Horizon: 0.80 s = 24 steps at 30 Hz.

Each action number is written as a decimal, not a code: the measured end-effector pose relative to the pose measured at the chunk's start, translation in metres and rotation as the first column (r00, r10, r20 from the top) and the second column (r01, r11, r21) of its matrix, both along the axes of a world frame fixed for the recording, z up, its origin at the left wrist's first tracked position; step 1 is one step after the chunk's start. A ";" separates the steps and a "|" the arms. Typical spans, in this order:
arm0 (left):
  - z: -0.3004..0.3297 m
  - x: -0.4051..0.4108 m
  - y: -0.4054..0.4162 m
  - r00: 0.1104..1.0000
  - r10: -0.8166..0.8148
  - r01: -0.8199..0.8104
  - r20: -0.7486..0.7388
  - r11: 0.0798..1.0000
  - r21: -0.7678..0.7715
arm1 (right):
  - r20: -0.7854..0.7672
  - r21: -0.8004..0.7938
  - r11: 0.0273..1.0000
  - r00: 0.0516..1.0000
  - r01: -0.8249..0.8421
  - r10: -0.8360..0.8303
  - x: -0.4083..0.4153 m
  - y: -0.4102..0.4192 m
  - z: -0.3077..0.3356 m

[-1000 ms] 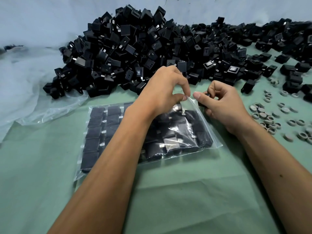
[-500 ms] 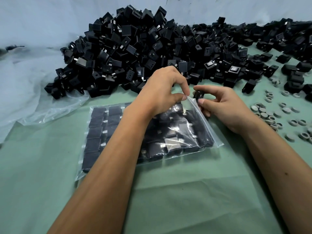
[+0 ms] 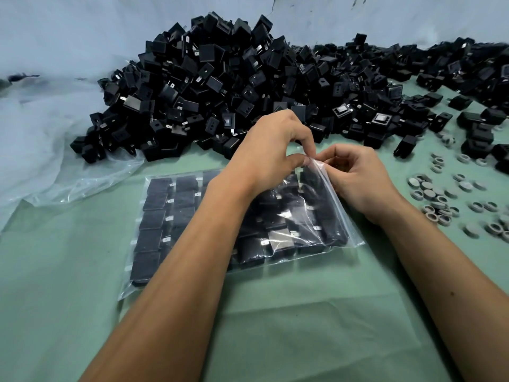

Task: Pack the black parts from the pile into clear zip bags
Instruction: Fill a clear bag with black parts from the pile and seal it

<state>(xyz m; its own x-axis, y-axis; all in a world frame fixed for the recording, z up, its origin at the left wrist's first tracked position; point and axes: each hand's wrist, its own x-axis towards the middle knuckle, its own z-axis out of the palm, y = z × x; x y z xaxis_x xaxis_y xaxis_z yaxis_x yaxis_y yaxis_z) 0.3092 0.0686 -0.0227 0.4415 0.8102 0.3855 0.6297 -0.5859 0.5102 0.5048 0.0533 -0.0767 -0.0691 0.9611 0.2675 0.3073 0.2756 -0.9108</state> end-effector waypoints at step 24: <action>-0.001 -0.002 0.000 0.998 0.017 -0.020 0.056 0.998 0.059 | 0.013 0.194 0.978 0.996 0.080 -0.084 -0.002 -0.006 0.005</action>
<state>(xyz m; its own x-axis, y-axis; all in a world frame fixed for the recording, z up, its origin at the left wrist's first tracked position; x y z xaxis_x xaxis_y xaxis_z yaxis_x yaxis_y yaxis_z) 0.3073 0.0686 -0.0234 0.4032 0.7927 0.4573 0.6122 -0.6051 0.5091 0.5023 0.0476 -0.0715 -0.0001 0.8939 0.4483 0.3551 0.4191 -0.8356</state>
